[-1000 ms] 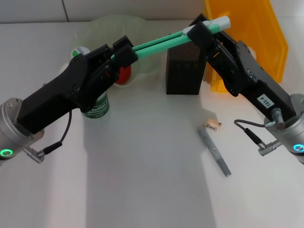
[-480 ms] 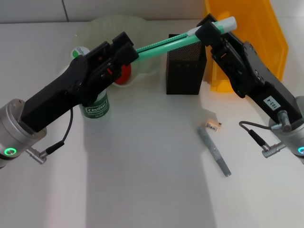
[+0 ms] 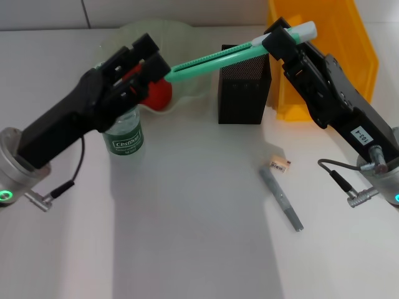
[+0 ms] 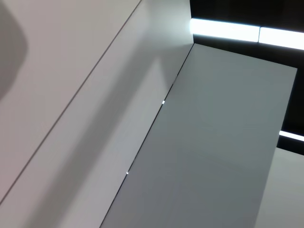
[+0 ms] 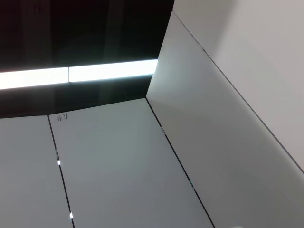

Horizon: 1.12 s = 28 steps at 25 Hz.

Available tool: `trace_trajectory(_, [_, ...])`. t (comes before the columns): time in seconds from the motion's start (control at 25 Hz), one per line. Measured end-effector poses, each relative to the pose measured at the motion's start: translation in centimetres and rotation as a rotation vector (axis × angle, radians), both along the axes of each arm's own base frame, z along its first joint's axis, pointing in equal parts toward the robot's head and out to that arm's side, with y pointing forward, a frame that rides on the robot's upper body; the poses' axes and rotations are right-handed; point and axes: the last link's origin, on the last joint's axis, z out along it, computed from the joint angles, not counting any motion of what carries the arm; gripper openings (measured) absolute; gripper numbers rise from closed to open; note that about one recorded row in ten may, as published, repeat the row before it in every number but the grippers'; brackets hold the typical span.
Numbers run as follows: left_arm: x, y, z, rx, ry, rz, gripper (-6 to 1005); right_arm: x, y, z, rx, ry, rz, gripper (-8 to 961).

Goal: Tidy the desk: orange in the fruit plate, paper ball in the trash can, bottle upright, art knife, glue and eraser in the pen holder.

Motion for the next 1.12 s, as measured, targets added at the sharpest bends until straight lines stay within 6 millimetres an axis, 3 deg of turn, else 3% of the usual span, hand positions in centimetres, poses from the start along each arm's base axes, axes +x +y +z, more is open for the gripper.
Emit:
trace_trajectory(0.08, [0.0,0.0,0.0,0.0,0.0,0.0,735,0.2,0.0,0.1,0.006,-0.001,-0.007,200])
trace_trajectory(0.12, [-1.2,0.0,1.4,0.07,-0.008,0.047,751,0.3,0.0,0.2,0.011,-0.001,-0.012,201])
trace_trajectory(0.32, [-2.6,-0.3,3.0,0.14,0.033,0.065,764,1.4,0.3,1.5,0.079,0.009,-0.048,208])
trace_trajectory(0.52, [-3.9,-1.0,3.5,0.076,0.222,-0.019,761,3.2,2.2,5.2,0.118,0.005,-0.078,215])
trace_trajectory(0.56, [-4.0,-1.1,3.5,0.068,0.239,-0.025,761,3.7,3.6,7.3,0.108,-0.035,-0.075,216])
trace_trajectory(0.68, [-4.5,-1.4,3.2,0.048,0.291,-0.033,759,3.6,5.5,10.5,0.102,-0.119,-0.063,220])
trace_trajectory(0.72, [-4.7,-1.5,3.0,0.044,0.305,-0.032,758,3.6,5.5,10.5,0.102,-0.119,-0.063,222])
trace_trajectory(0.76, [-4.8,-1.6,2.7,0.032,0.326,-0.034,758,3.0,6.7,12.7,0.098,-0.185,-0.063,223])
trace_trajectory(0.88, [-4.8,-1.7,2.2,0.009,0.348,-0.042,757,2.2,7.8,14.4,0.085,-0.253,-0.069,227])
trace_trajectory(0.96, [-4.7,-1.7,1.5,-0.031,0.383,-0.066,756,0.1,9.6,15.8,0.057,-0.412,-0.081,230])
trace_trajectory(1.0, [-4.7,-1.7,1.5,-0.031,0.383,-0.066,756,0.1,9.6,15.8,0.057,-0.412,-0.081,231])
trace_trajectory(1.12, [-4.5,-1.6,1.1,-0.053,0.401,-0.082,755,-2.4,10.9,16.2,0.032,-0.582,-0.105,235])
